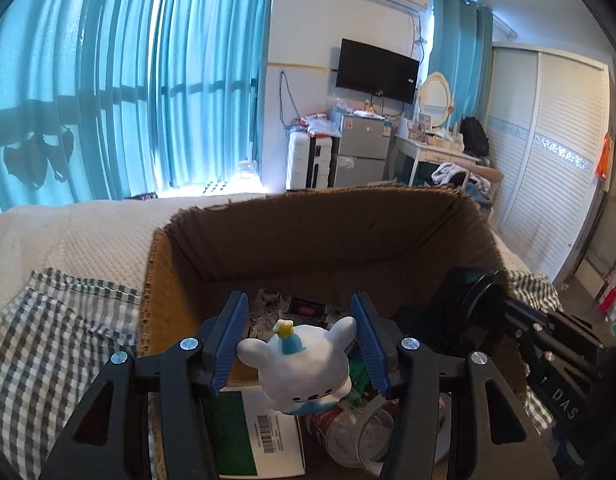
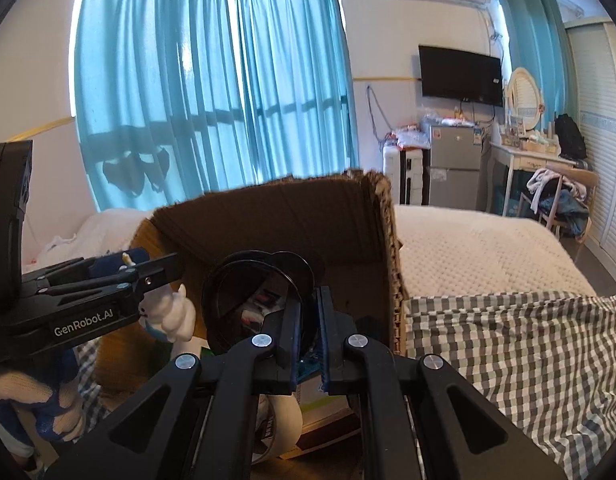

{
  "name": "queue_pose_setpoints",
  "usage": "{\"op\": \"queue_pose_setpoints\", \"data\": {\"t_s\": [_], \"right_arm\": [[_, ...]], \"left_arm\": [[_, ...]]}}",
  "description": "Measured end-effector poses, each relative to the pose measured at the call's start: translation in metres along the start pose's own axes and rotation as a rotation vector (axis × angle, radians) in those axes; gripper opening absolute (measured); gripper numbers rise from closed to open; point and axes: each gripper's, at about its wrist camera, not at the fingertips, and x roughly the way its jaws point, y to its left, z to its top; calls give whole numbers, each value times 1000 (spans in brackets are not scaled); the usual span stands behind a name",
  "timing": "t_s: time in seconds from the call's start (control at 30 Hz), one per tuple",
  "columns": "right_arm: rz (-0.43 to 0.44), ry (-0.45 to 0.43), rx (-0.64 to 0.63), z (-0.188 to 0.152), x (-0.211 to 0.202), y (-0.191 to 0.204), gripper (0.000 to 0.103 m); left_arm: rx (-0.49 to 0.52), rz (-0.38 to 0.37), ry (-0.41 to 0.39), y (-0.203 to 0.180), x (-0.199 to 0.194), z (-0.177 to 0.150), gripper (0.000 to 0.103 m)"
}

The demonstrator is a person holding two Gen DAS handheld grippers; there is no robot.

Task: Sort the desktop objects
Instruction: 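Carry the plush toy and black object over the box with both grippers, then open both grippers to drop the plush toy and black object into the box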

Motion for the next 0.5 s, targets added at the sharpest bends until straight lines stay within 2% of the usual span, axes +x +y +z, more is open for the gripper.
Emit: {"op": "queue_pose_setpoints", "data": {"t_s": [0.13, 0.17, 0.2, 0.27, 0.33, 0.37, 0.4, 0.5], "right_arm": [[-29, 30, -10, -1, 10, -3, 15], [-30, 26, -10, -2, 10, -3, 16], [-22, 24, -7, -2, 8, -4, 18], [-13, 24, -6, -2, 7, -4, 40], [-16, 15, -6, -1, 3, -3, 45], [-19, 16, -8, 0, 3, -2, 53], [-25, 16, -11, 1, 0, 0, 57], [-11, 6, -7, 6, -11, 3, 59]], "left_arm": [[-26, 11, 13, 3, 8, 2, 57], [-25, 16, 5, 4, 6, 2, 64], [-27, 23, 0, 4, 5, 2, 76], [-46, 28, -8, 6, 2, 4, 83], [-60, 23, -16, 8, -4, 7, 83], [-64, 30, -18, 8, -7, 8, 86], [-67, 39, -20, 8, -9, 10, 87], [-79, 36, -34, 10, -23, 15, 87]]}}
